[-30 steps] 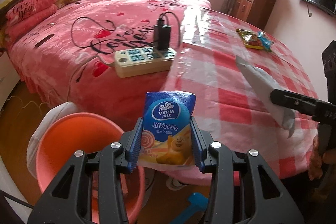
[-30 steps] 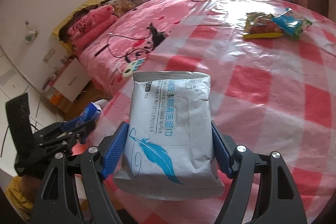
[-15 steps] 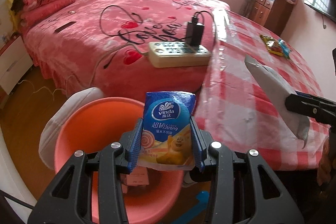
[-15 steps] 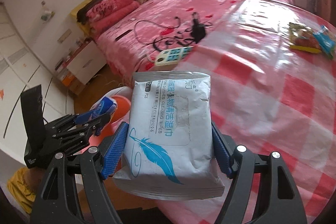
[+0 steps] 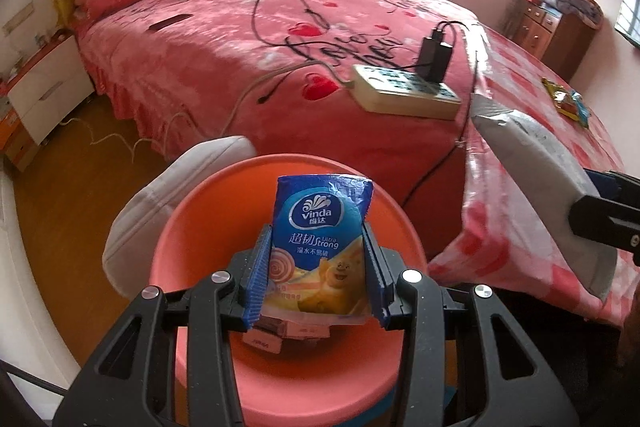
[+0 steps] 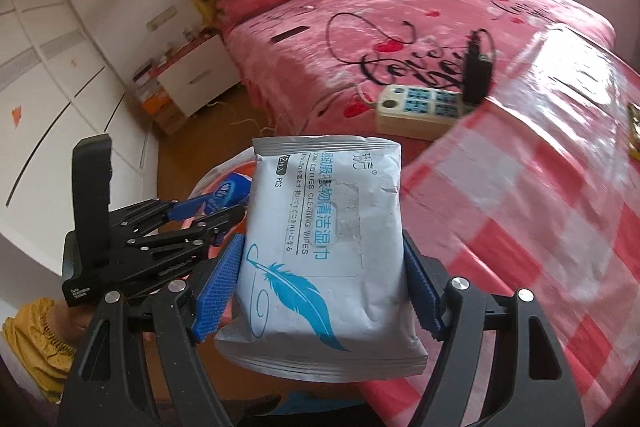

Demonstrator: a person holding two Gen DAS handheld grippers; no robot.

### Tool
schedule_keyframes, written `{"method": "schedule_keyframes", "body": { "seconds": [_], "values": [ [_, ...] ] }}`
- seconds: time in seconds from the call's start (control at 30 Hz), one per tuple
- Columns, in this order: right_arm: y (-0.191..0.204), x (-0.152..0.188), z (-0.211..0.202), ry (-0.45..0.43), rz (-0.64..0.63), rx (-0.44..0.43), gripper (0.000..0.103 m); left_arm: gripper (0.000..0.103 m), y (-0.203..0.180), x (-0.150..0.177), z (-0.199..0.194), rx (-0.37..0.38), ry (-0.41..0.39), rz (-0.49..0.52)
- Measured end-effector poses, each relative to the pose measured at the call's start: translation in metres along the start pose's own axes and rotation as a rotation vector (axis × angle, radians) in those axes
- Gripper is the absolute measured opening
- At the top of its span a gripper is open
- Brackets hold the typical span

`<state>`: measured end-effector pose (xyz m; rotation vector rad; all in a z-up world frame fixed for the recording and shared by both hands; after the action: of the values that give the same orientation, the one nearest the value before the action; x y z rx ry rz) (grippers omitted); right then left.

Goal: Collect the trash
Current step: 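Carry the Vinda pack with the left tool while the right tool carries the wipe pack over the bucket, then open both tools to drop the packs into the orange bucket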

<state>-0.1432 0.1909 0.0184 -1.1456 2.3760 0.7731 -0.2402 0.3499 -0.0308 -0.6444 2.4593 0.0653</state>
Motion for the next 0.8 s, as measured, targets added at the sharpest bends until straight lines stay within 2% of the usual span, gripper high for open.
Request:
{"method": "schedule_keyframes", "body": {
  "seconds": [0.37,0.67,0.8],
  "values": [
    [0.042,-0.009,0.036,0.066,-0.101,-0.023,0.075,0.044,0.027,0.012,0.011,-0.028,0.031,-0.048],
    [0.057,-0.012,0.055,0.096,-0.141,-0.019,0.075,0.045,0.039,0.019,0.02,-0.038,0.056,-0.081],
    [0.064,-0.012,0.064,0.1,-0.164,-0.004,0.077,0.057,0.043,0.021,0.025,-0.044,0.074,-0.102]
  ]
}}
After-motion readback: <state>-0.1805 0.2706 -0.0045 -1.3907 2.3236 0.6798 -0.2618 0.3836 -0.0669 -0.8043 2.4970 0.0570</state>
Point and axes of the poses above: each gripper's, at about its wrist camera, not at the fingertips, and z roughly the way its jaws point, y to its left, x to its underside, the point moved 3 cm from there along z, roughly the way its jaws point, and after that the axes turned 2 degrees about y, right-handed, at the moved point
